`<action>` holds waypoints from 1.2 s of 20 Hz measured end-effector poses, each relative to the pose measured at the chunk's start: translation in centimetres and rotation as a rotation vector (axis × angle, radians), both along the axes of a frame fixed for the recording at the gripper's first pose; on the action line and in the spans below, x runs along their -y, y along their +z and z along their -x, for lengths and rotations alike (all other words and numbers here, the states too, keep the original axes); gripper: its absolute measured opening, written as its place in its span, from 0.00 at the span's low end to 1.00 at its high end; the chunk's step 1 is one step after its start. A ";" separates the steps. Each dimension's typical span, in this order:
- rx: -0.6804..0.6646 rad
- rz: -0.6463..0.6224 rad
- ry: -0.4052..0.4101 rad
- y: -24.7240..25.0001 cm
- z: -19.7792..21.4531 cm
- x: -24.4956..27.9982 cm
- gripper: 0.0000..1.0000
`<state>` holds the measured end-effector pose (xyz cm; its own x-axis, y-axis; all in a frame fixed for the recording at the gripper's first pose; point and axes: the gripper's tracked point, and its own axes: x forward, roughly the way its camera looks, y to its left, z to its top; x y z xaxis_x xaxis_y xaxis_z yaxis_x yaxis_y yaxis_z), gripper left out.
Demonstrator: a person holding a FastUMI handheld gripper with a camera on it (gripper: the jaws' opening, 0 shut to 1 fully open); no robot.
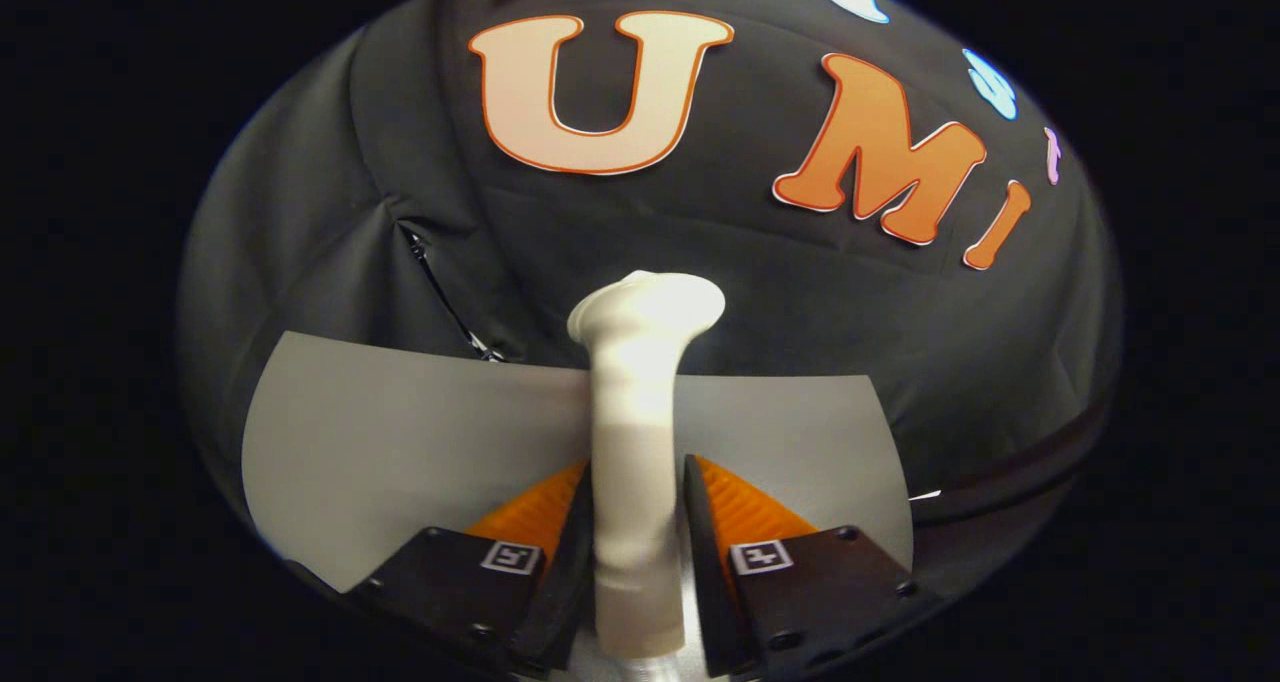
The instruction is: Iron the clothes twice with a garment steamer, once on the left side and once on the right side.
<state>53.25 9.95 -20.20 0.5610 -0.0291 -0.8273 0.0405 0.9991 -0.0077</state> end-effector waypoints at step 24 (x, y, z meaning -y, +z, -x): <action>0.585 -0.003 0.121 12.1 12.9 0.9 0.34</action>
